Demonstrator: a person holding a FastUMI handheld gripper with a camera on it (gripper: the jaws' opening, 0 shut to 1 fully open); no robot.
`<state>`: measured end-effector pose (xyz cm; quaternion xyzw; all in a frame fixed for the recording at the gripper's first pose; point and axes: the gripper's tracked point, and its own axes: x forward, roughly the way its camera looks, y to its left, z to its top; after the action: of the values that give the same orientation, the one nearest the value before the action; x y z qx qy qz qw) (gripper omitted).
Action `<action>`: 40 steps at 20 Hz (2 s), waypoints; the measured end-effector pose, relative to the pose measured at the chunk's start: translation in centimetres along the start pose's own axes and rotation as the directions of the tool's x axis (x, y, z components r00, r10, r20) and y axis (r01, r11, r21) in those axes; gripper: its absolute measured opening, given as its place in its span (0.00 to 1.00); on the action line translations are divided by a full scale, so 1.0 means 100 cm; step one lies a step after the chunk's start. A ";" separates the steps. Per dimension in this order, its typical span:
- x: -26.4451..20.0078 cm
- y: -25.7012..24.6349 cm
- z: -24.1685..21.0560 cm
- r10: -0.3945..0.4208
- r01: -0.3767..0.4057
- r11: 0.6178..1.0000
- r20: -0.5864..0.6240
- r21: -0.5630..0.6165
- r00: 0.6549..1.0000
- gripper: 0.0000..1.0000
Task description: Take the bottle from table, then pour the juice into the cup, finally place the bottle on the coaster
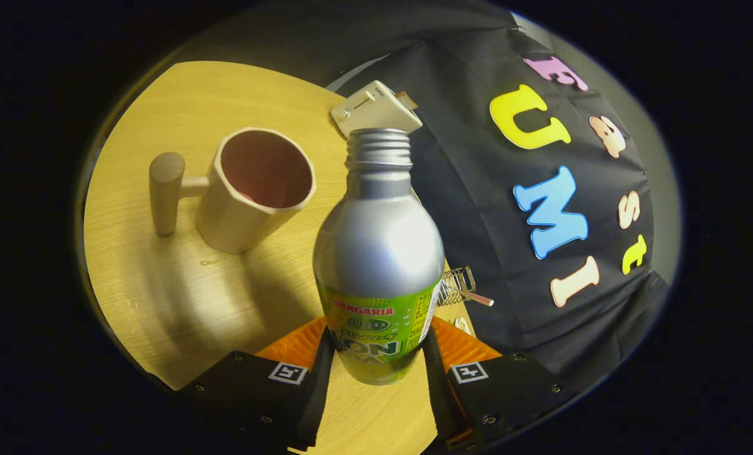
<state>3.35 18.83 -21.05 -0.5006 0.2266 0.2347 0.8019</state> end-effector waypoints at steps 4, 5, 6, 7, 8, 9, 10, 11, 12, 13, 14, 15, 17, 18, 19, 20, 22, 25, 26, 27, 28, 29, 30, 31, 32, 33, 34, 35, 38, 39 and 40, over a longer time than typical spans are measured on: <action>0.000 0.000 0.002 0.000 -0.002 0.997 -0.020 -0.072 1.000 0.68; -0.001 -0.002 0.002 -0.002 0.000 0.996 -0.020 -0.089 1.000 0.68; -0.002 -0.003 0.002 -0.003 0.001 0.994 -0.019 -0.105 1.000 0.68; -0.002 0.000 0.004 -0.001 -0.002 0.993 -0.019 -0.122 1.000 0.68; -0.001 0.001 0.006 -0.002 -0.001 0.990 -0.019 -0.140 1.000 0.68; -0.001 0.001 0.007 -0.001 -0.002 0.987 -0.019 -0.158 1.000 0.68; -0.001 0.001 0.008 -0.002 -0.002 0.985 -0.021 -0.175 1.000 0.68; -0.002 0.001 0.010 -0.007 0.003 0.981 -0.021 -0.192 1.000 0.68; -0.002 0.000 0.010 -0.009 0.004 0.978 -0.026 -0.210 1.000 0.68; -0.002 0.001 0.010 -0.014 0.006 0.974 -0.033 -0.227 0.999 0.68; -0.001 0.000 0.009 -0.019 0.008 0.971 -0.041 -0.241 0.999 0.68; -0.002 -0.001 0.010 -0.021 0.008 0.967 -0.050 -0.253 0.999 0.68; -0.002 -0.002 0.012 -0.025 0.006 0.960 -0.064 -0.279 0.998 0.68; -0.002 -0.002 0.012 -0.026 0.005 0.956 -0.068 -0.292 0.997 0.68; -0.002 -0.003 0.013 -0.028 0.005 0.952 -0.072 -0.307 0.997 0.68; -0.003 -0.004 0.014 -0.032 0.005 0.947 -0.078 -0.322 0.996 0.68; -0.003 -0.007 0.014 -0.042 0.009 0.937 -0.088 -0.350 0.995 0.68; -0.004 -0.010 0.011 -0.048 0.000 0.925 -0.118 -0.380 0.992 0.68; -0.003 -0.009 0.010 -0.048 -0.006 0.920 -0.127 -0.391 0.991 0.68; -0.002 -0.009 0.009 -0.046 -0.011 0.917 -0.132 -0.400 0.990 0.68; -0.004 -0.008 0.008 -0.045 -0.015 0.913 -0.137 -0.408 0.990 0.68; -0.005 -0.009 0.007 -0.046 -0.018 0.909 -0.143 -0.417 0.989 0.68; -0.005 -0.009 0.007 -0.048 -0.019 0.905 -0.147 -0.426 0.988 0.68; -0.006 -0.011 0.007 -0.050 -0.022 0.901 -0.153 -0.433 0.987 0.68; -0.006 -0.011 0.006 -0.052 -0.025 0.897 -0.160 -0.441 0.986 0.68; -0.007 -0.014 0.005 -0.057 -0.025 0.891 -0.167 -0.452 0.984 0.68; -0.006 -0.016 0.004 -0.064 -0.025 0.886 -0.176 -0.462 0.982 0.68; -0.007 -0.018 0.004 -0.069 -0.025 0.883 -0.182 -0.470 0.981 0.68; -0.007 -0.021 0.004 -0.073 -0.034 0.872 -0.198 -0.488 0.978 0.68; -0.007 -0.021 0.004 -0.070 -0.039 0.869 -0.202 -0.493 0.977 0.68; -0.006 -0.020 0.003 -0.068 -0.044 0.865 -0.203 -0.500 0.977 0.68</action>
<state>4.14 18.26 -19.16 -0.7154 0.2397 0.2250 0.6166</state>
